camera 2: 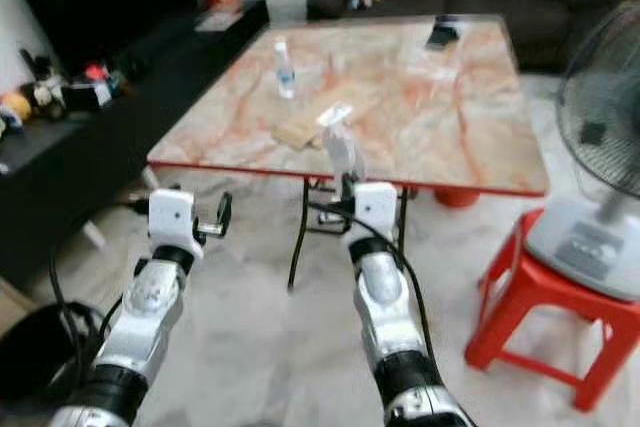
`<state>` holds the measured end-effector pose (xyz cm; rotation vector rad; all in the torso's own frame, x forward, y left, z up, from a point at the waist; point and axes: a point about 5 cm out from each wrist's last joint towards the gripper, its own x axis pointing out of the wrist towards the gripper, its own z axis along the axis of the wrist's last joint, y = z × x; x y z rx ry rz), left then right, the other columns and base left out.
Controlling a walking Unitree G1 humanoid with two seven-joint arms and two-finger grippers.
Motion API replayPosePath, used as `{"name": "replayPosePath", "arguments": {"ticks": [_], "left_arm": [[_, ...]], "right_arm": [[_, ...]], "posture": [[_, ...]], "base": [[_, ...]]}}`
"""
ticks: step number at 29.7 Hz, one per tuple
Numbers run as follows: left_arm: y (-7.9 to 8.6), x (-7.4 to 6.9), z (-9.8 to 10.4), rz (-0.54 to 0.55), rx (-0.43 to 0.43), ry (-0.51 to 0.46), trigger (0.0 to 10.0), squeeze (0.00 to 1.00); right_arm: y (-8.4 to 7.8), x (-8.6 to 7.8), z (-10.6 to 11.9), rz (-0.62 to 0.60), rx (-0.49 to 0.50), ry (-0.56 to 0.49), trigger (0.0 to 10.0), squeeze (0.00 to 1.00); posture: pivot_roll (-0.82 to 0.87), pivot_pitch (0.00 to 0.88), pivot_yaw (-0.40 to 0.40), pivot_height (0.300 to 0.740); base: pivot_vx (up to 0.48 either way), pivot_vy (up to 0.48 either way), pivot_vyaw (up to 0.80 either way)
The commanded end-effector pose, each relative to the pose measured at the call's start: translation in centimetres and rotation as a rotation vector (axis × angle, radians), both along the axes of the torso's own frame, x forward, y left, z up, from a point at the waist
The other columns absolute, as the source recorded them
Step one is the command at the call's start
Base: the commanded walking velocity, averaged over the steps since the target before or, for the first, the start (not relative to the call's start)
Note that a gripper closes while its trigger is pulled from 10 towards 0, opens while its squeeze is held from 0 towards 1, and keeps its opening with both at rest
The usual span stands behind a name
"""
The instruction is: Picking trash to rubbish bin
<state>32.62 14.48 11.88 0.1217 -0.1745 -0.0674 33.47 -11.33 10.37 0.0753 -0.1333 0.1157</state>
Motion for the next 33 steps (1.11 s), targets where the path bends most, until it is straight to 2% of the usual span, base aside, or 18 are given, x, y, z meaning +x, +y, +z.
{"name": "replayPosePath", "arguments": {"ticks": [1,2,3,4,5,6,10,13,15,16,19,21,22,25,33], "left_arm": [[1.0,-0.2,-1.0,0.019,0.005,0.040,10.0,0.00],[1.5,-0.4,-2.4,0.025,0.023,0.100,10.0,0.00],[1.5,-0.4,-2.4,0.025,0.023,0.100,10.0,0.00],[2.0,-0.8,-3.8,0.034,0.027,0.161,10.0,0.00],[2.0,-0.8,-3.8,0.034,0.027,0.161,10.0,0.00],[2.5,-1.4,-5.6,0.032,0.006,0.250,10.0,0.00],[3.7,-3.1,-9.1,0.056,-0.015,0.412,10.0,0.00],[3.8,-3.2,-9.2,0.055,-0.016,0.419,10.0,0.00],[5.1,-6.2,-13.4,0.092,0.016,0.645,10.0,0.00],[5.4,-7.1,-14.4,0.106,0.013,0.705,10.0,0.00],[6.1,-9.1,-16.3,0.147,-0.004,0.820,10.0,0.00],[6.5,-10.1,-17.0,0.177,-0.021,0.868,10.0,0.00],[6.9,-11.1,-17.7,0.203,-0.026,0.916,10.0,0.00],[7.2,-12.3,-18.5,0.231,-0.022,0.981,10.0,0.00],[7.2,-12.6,-18.7,0.250,-0.042,0.984,10.0,0.00]], "right_arm": [[0.5,-0.1,-0.8,0.013,0.016,0.049,10.0,0.00],[0.2,-0.3,-2.0,0.020,0.020,0.108,10.0,0.00],[0.2,-0.3,-2.0,0.020,0.020,0.108,10.0,0.00],[-0.4,-0.7,-3.4,-0.002,0.035,0.179,10.0,0.00],[-0.4,-0.7,-3.4,-0.002,0.035,0.179,10.0,0.00],[-1.3,-1.2,-4.9,-0.033,0.046,0.255,10.0,0.00],[-3.2,-3.0,-8.5,-0.078,0.049,0.438,10.0,0.00],[-3.3,-3.0,-8.6,-0.081,0.049,0.446,10.0,0.00],[-5.7,-6.5,-12.7,-0.166,0.071,0.674,10.0,0.00],[-6.2,-7.6,-13.7,-0.187,0.058,0.738,10.0,0.00],[-6.9,-10.0,-15.6,-0.205,0.032,0.860,10.0,0.00],[-7.0,-10.9,-16.3,-0.200,0.025,0.903,10.0,0.00],[-7.0,-11.8,-16.9,-0.199,0.016,0.943,10.0,0.00],[-7.0,-13.2,-17.8,-0.211,0.003,1.013,10.0,0.00],[-6.1,-14.4,-18.5,-0.167,0.008,1.051,10.0,0.00]], "posture": [[0.05,0.000,0.089,0.740],[0.05,0.000,0.088,0.740],[0.05,0.000,0.088,0.740],[0.05,0.000,0.086,0.740],[0.05,0.000,0.086,0.740],[0.06,0.000,0.083,0.740],[0.05,0.000,0.084,0.740],[0.05,0.000,0.084,0.740],[0.06,0.000,0.082,0.740],[0.06,0.000,0.082,0.740],[0.06,0.000,0.085,0.740],[0.06,0.000,0.085,0.740],[0.05,0.000,0.085,0.740],[0.05,0.000,0.084,0.740],[0.06,0.000,0.080,0.740]], "base": [[0.000,0.000,0.00],[0.000,0.000,0.00],[0.000,0.000,0.00],[0.000,0.000,0.00],[0.000,0.000,0.00],[0.000,0.000,0.00],[0.000,0.000,0.00],[0.000,0.000,0.00],[0.000,0.000,0.00],[0.000,0.000,0.00],[0.000,0.000,0.00],[0.000,0.000,0.00],[0.000,0.000,0.00],[0.000,0.000,0.00],[0.000,0.000,0.00]]}}
